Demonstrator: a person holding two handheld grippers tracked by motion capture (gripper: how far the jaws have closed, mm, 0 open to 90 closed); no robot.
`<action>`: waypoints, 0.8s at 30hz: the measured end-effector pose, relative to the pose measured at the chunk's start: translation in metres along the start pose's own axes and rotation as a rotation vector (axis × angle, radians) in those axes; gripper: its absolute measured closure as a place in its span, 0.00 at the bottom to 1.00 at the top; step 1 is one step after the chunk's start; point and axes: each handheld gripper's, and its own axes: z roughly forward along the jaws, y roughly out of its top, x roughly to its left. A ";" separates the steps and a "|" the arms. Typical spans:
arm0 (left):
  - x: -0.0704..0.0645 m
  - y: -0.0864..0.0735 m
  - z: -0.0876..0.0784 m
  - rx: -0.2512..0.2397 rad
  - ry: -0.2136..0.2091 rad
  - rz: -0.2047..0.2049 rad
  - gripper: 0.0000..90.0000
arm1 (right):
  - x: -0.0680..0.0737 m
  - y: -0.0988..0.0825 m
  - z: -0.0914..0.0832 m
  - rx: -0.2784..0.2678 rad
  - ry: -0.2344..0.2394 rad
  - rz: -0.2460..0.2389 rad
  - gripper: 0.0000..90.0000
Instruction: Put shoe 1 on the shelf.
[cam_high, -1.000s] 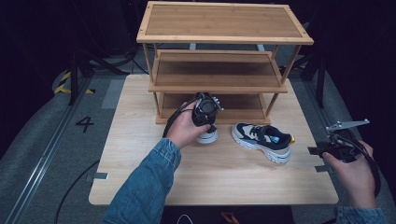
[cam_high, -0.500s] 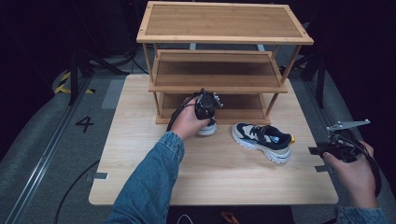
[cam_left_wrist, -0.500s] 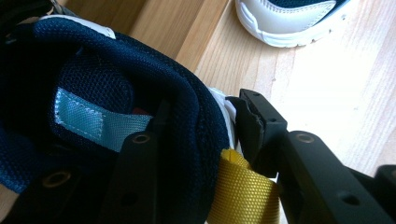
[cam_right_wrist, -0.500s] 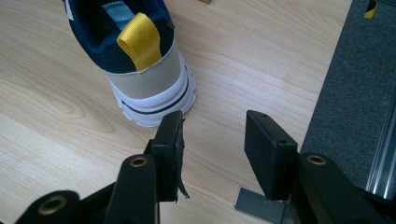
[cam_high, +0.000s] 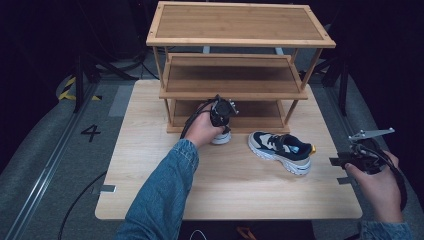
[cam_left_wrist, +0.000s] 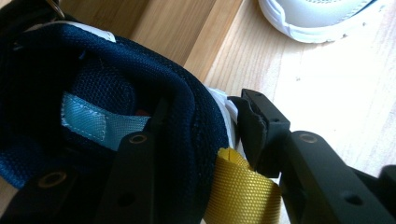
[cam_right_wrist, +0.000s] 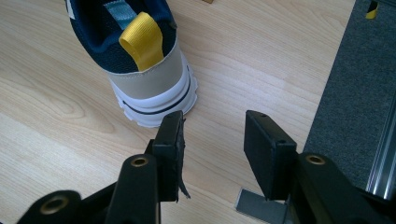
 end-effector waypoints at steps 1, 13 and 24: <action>-0.001 0.000 0.001 0.001 0.000 -0.016 0.67 | 0.000 0.000 0.000 -0.001 -0.002 -0.001 0.66; -0.007 0.006 -0.006 -0.041 0.034 -0.044 0.38 | 0.002 0.001 0.002 0.005 0.004 -0.010 0.65; -0.022 0.002 -0.044 -0.128 0.093 -0.085 0.31 | 0.005 0.003 0.003 0.006 0.008 -0.020 0.65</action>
